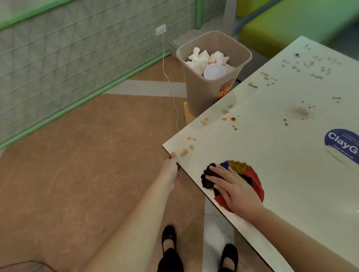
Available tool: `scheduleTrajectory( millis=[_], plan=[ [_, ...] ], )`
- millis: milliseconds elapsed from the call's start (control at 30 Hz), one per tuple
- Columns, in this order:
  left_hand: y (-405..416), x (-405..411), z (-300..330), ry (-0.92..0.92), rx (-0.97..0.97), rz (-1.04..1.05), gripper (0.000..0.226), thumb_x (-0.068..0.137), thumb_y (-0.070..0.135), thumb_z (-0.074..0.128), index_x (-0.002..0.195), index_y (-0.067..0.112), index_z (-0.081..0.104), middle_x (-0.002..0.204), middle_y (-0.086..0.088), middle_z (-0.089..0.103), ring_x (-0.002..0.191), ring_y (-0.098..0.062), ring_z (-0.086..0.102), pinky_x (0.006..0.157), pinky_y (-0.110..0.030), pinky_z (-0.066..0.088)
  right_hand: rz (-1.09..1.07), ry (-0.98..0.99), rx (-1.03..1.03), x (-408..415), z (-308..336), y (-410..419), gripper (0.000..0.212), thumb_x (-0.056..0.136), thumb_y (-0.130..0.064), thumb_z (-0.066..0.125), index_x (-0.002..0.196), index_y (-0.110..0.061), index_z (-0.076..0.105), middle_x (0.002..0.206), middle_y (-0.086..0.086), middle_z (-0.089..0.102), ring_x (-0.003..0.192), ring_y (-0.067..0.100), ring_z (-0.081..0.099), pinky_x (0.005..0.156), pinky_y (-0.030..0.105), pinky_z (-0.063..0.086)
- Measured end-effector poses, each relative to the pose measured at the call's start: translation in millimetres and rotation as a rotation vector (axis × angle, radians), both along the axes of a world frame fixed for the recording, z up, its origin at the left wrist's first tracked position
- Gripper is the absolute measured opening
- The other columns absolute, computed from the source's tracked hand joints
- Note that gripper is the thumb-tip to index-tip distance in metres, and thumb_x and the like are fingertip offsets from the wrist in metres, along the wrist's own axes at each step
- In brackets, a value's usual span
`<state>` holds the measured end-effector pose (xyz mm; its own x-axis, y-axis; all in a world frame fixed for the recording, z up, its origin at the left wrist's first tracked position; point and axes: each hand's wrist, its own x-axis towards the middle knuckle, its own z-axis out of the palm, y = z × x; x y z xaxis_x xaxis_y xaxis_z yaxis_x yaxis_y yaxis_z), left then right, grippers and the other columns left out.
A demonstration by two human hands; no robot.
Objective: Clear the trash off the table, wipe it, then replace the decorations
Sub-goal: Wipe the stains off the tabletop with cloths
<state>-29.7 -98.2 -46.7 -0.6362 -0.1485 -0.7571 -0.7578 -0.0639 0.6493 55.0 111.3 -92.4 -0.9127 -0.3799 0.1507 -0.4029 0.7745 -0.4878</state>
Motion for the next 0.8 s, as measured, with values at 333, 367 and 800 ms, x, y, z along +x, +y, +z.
scheduleTrajectory(
  millis=[333, 367, 800],
  plan=[
    [-49.7, -59.4, -8.3, 0.045, -0.079, -0.244, 0.021, 0.103, 0.024, 0.047, 0.096, 0.01, 0.061, 0.088, -0.003, 0.059, 0.069, -0.012, 0.054, 0.069, -0.029, 0.05, -0.814, 0.001, -0.005, -90.6, 5.3, -52.8, 0.026, 0.099, -0.023, 0.055, 0.12, -0.026, 0.071, 0.116, 0.004, 0.054, 0.105, 0.03, 0.043, 0.094, 0.038, 0.032],
    [-52.4, -61.5, -10.2, 0.043, -0.072, -0.262, 0.018, 0.103, 0.022, 0.049, 0.1, 0.01, 0.062, 0.085, -0.002, 0.06, 0.068, -0.012, 0.055, 0.066, -0.028, 0.05, -0.828, -0.033, -0.056, -98.5, 6.0, -61.4, 0.027, 0.101, -0.024, 0.052, 0.12, -0.027, 0.07, 0.116, 0.002, 0.054, 0.107, 0.029, 0.043, 0.095, 0.034, 0.028],
    [-69.3, -66.4, -14.8, 0.0, 0.069, -0.288, 0.022, 0.1, 0.024, 0.056, 0.117, 0.015, 0.065, 0.096, -0.003, 0.068, 0.085, -0.019, 0.066, 0.089, -0.039, 0.056, -0.5, 0.069, 0.143, -80.9, -8.5, -87.7, 0.035, 0.1, -0.022, 0.048, 0.132, -0.023, 0.061, 0.143, 0.002, 0.052, 0.131, 0.033, 0.045, 0.107, 0.05, 0.042]
  ],
)
